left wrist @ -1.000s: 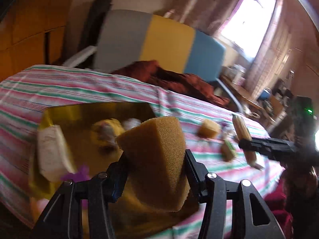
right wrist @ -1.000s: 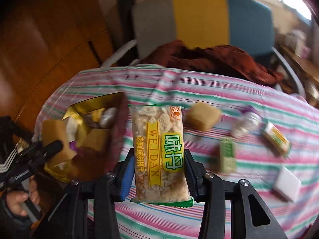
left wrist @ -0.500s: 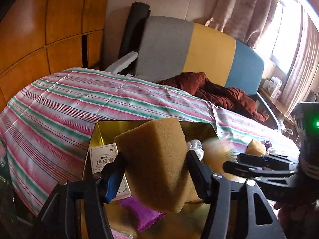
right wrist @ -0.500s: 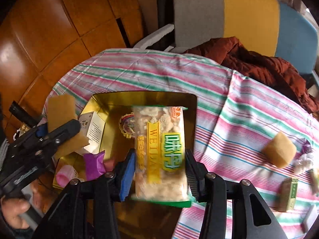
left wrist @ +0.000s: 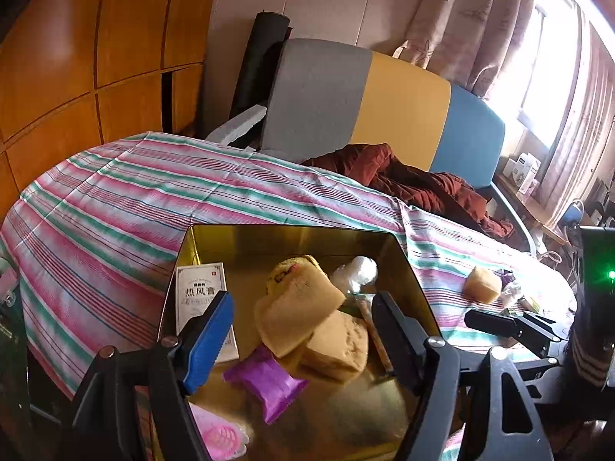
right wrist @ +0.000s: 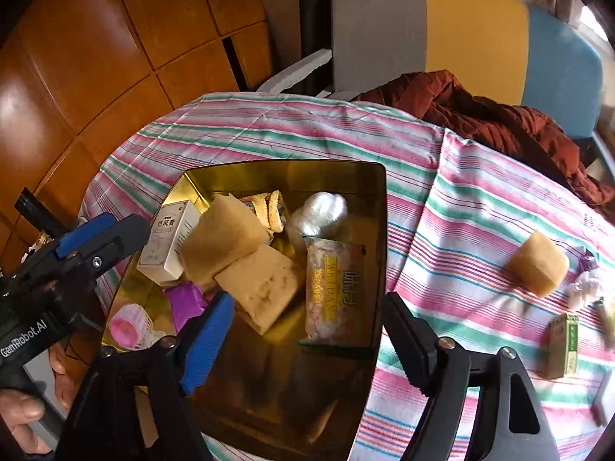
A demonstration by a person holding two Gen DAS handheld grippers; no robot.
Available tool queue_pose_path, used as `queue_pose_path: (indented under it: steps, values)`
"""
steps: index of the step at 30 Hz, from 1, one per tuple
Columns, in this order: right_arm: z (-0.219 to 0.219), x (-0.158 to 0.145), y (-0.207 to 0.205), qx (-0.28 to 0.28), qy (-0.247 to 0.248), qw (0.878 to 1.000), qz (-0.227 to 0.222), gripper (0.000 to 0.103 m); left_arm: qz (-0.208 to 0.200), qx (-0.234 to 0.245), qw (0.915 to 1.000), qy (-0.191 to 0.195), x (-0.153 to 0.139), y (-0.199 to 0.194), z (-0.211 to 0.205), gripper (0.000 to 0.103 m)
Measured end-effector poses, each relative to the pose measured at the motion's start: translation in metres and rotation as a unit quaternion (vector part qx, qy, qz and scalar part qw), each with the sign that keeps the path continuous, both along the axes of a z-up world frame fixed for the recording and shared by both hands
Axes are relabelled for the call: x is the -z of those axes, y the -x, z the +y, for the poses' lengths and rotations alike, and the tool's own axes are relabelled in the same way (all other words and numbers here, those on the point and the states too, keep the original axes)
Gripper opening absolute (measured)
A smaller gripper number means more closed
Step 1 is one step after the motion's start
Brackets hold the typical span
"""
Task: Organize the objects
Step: 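Carry sponge and cracker packet over the gold tray and open both tools, then withdraw both open tools from the tray back toward the remaining items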
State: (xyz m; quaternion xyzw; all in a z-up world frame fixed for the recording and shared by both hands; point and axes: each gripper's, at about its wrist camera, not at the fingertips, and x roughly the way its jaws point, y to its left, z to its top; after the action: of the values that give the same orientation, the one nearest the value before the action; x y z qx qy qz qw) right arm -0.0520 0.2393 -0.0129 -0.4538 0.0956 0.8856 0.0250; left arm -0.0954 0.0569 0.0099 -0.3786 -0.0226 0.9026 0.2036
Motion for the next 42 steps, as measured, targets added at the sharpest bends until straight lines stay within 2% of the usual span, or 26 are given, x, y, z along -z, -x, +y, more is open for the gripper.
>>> queue_pose_path:
  steps: [6, 11, 20, 24, 36, 42]
  values:
    - [-0.004, -0.008, -0.022, 0.021, -0.019, 0.999, 0.022, 0.091, 0.002, 0.005, 1.0, -0.001, -0.003, -0.017, 0.001, 0.075]
    - [-0.001, -0.014, -0.04, 0.04, -0.028, 0.998, 0.043, 0.092, -0.001, 0.009, 1.0, 0.0, -0.001, -0.029, 0.001, 0.075]
    - [0.014, -0.024, -0.066, 0.071, -0.034, 0.994, 0.071, 0.103, 0.001, 0.027, 0.9996, 0.013, 0.001, -0.049, 0.01, 0.075]
    - [0.021, -0.025, -0.076, 0.082, -0.04, 0.993, 0.075, 0.103, 0.006, 0.043, 0.9987, 0.028, 0.002, -0.058, 0.02, 0.075]
    - [0.079, -0.008, -0.111, 0.147, -0.039, 0.987, 0.048, 0.103, -0.005, 0.101, 0.994, 0.041, 0.006, -0.072, 0.058, 0.075]
    - [0.117, 0.01, -0.135, 0.184, -0.033, 0.982, 0.015, 0.103, -0.026, 0.159, 0.9863, 0.034, 0.01, -0.08, 0.088, 0.075]
